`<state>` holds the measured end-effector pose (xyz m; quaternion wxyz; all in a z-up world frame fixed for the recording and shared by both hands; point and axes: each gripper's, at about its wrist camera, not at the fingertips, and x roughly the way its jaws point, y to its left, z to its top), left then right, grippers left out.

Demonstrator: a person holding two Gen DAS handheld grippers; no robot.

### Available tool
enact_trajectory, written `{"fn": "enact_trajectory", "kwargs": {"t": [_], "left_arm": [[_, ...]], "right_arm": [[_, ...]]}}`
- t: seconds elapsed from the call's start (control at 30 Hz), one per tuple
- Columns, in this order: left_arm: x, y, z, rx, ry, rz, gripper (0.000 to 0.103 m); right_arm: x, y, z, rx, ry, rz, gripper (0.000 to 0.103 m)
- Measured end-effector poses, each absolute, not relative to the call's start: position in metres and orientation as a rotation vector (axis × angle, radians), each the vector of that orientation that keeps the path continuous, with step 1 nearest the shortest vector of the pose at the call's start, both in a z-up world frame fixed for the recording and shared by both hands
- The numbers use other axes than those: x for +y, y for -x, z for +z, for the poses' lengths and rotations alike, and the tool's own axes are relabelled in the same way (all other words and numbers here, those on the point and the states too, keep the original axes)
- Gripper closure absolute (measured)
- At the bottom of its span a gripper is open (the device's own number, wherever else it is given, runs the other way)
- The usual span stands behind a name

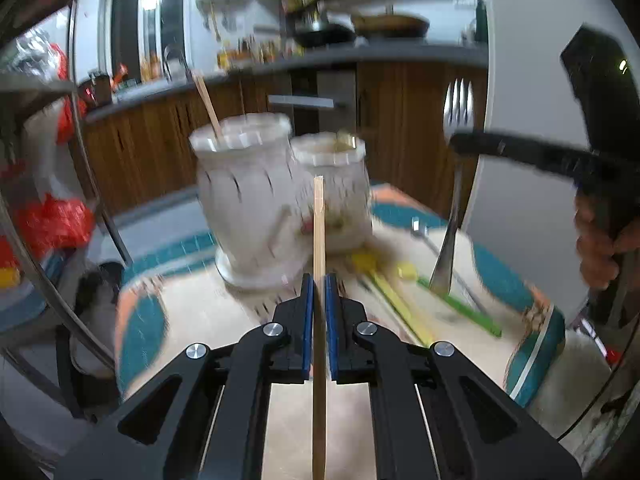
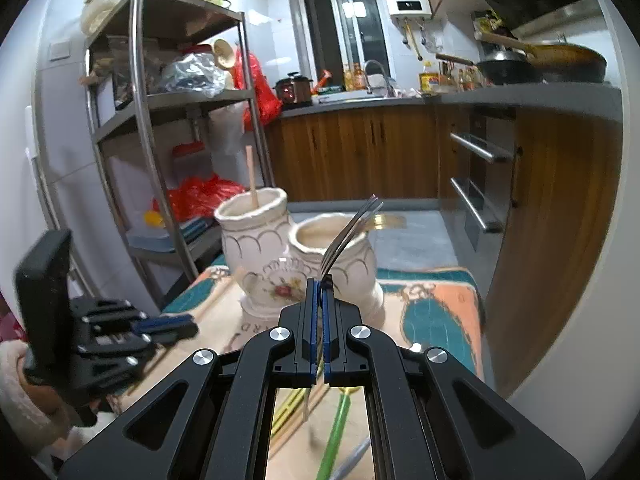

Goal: Organize utensils
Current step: 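Insert the chopstick into the tall pot with left while right drops silver fork into small pot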

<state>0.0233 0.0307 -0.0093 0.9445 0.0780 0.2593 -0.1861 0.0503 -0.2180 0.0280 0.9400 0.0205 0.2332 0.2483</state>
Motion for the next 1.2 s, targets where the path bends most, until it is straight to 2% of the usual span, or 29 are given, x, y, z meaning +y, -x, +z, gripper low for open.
{"fn": "enact_trajectory", "kwargs": {"t": [0.27, 0.57, 0.77, 1.2], "left_arm": [[0.056, -0.038, 0.062, 0.316, -0.010, -0.366, 0.097], [0.065, -0.107, 0.109, 0.177, 0.147, -0.377, 0.097], [0.052, -0.138, 0.103, 0.115, 0.140, -0.313, 0.097], [0.027, -0.163, 0.061, 0.134, 0.050, -0.233, 0.097]], "right_arm": [[-0.204, -0.063, 0.059, 0.393, -0.033, 0.520, 0.100], [-0.208, -0.103, 0.107, 0.295, -0.083, 0.497, 0.100], [-0.203, -0.128, 0.112, 0.266, -0.085, 0.463, 0.100], [-0.190, -0.155, 0.064, 0.347, -0.057, 0.440, 0.100]]}}
